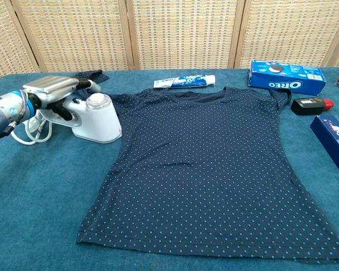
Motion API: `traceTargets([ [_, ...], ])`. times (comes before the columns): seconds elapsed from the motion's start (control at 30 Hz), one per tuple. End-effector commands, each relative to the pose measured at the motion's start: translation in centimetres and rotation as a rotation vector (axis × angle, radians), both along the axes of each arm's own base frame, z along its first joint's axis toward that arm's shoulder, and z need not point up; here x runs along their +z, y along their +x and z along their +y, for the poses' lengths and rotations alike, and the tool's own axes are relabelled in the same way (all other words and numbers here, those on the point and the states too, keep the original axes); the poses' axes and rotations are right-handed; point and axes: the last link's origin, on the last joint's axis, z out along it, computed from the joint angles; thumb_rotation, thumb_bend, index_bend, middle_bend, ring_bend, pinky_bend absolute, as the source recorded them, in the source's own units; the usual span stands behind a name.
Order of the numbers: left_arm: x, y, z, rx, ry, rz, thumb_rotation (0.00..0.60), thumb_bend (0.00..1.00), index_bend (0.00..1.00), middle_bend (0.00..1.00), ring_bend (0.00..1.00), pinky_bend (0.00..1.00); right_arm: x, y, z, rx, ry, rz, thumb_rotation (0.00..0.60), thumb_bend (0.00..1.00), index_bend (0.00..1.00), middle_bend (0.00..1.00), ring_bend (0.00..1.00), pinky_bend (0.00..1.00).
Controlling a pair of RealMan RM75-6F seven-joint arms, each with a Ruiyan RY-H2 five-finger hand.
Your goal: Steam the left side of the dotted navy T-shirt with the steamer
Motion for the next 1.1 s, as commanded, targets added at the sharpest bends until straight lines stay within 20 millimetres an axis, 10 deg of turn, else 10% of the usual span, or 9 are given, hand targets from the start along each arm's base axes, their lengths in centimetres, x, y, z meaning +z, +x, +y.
traceTargets([
  [0.03, 0.2, -0.6, -0.5, -0.006, -0.025, 0.013, 0.600, 0.00, 0.00, 0.00, 0.00, 0.00, 0.1, 0.1, 0.1, 0.005, -0.001, -0.003, 0.600, 0.00, 0.01, 0.00, 0.00, 0.00],
  [0.63, 7.2, -1.5, -7.7, -0.146, 0.034, -0.169, 0.600, 0.00, 0.00, 0.00, 0.00, 0.00, 0.7, 1.1, 1.4, 0.067, -0.005, -0.037, 0.600, 0.00, 0.02, 0.00, 0.00, 0.00],
  [1.1, 13.3, -3.7, -21.4, 0.032, 0.320, -0.161, 0.600, 0.00, 0.00, 0.00, 0.00, 0.00, 1.7, 0.2, 1.0, 0.046, -0.046, -0.044, 0.600, 0.00, 0.02, 0.00, 0.00, 0.00],
])
